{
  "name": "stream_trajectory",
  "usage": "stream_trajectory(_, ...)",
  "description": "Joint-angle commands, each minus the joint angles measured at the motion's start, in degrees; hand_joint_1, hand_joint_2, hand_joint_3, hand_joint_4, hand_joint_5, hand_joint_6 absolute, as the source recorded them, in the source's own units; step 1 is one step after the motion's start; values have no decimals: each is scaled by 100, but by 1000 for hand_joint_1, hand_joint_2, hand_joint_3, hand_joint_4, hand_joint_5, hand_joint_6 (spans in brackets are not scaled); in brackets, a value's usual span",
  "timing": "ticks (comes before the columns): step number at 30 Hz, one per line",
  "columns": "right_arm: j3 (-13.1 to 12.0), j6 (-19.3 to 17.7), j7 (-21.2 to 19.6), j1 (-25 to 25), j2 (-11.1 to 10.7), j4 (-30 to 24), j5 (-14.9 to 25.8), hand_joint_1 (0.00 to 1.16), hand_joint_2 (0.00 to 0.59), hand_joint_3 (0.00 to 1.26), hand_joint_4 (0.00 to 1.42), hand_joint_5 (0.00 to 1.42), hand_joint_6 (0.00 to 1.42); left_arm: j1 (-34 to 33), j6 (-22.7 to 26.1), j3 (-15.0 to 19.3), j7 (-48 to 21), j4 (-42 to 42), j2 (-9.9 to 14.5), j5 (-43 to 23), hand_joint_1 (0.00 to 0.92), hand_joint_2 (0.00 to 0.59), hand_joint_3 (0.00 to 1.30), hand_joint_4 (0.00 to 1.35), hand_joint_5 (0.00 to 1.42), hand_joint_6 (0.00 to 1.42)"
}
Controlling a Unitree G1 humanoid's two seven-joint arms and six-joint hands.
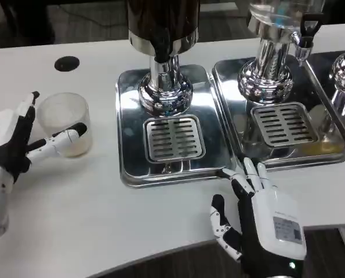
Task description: Grasp the cup under the faucet to collect the drink, then remove the cup.
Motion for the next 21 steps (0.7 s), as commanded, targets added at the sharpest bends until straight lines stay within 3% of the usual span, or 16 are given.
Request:
stream_trajectory(1,-15,-116,-38,-10,45,-54,60,542,536,351,83,50,191,-203,139,-71,-222,112,-56,-26,115,40,0,3,143,197)
stream_trajectory(9,-36,-148,-7,-2,68,-54,106,542,536,359,86,56,195,-347,143,-88,-415,189,-128,-22,116,41,0,0,141,199)
stream_trajectory(21,-103,-263,47,27,85,-54,300,543,536,375,99,72,223,-453,154,-138,-466,224,-175,23,192,72,56,62,197,249)
